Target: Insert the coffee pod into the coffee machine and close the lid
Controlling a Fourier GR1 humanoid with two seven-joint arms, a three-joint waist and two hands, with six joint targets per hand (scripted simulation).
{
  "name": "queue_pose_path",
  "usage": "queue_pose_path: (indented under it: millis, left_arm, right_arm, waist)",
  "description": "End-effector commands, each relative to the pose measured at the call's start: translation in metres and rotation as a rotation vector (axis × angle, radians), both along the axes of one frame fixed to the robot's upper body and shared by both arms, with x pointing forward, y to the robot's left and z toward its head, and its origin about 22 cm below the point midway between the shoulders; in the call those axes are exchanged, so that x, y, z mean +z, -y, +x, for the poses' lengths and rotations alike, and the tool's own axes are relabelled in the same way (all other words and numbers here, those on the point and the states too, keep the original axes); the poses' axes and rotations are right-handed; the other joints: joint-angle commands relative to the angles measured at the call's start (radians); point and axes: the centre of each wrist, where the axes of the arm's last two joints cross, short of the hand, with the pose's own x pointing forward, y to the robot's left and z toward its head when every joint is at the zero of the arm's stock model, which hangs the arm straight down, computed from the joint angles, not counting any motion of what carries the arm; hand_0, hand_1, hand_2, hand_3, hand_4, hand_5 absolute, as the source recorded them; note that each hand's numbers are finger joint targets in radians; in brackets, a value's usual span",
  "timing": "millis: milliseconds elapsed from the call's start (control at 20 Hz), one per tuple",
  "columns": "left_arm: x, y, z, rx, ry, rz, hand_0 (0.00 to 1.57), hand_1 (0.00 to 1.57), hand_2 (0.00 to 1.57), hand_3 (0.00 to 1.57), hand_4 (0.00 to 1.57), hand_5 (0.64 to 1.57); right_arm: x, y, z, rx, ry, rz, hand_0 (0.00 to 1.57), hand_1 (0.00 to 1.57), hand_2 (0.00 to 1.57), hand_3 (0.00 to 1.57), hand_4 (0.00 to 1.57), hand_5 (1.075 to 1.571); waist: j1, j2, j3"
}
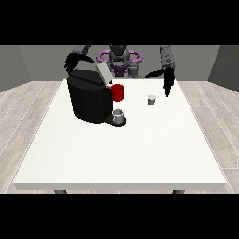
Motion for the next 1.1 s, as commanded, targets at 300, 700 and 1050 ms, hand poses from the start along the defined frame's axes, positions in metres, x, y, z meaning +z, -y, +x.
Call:
queue_pose_path:
  millis: [300, 700, 1050]
  left_arm:
    - [-0.031, -0.003, 0.01, -0.027, -0.098, 0.118, 0.0, 0.0, 0.0, 0.0, 0.0, 1.571]
    - [-0.024, 0.029, 0.032, -0.076, -0.137, 0.219, 0.45, 0.45, 0.61, 0.3, 0.0, 1.571]
    - [-0.03, 0.014, 0.033, -0.074, -0.159, 0.365, 0.63, 0.63, 0.76, 0.49, 0.0, 1.571]
  right_arm:
    - [-0.008, -0.008, 0.002, 0.01, -0.042, -0.002, 0.0, 0.0, 0.0, 0.0, 0.34, 1.571]
    - [-0.016, 0.007, 0.029, -0.068, -0.119, -0.018, 0.0, 0.0, 0.0, 0.0, 0.39, 1.571]
    - [-0.009, 0.003, 0.033, -0.052, -0.116, -0.061, 0.0, 0.0, 0.0, 0.0, 0.41, 1.571]
  waist:
    - [0.005, 0.02, -0.0001]
    - [0.05, 0.015, 0.0002]
    - [0.022, 0.049, 0.0]
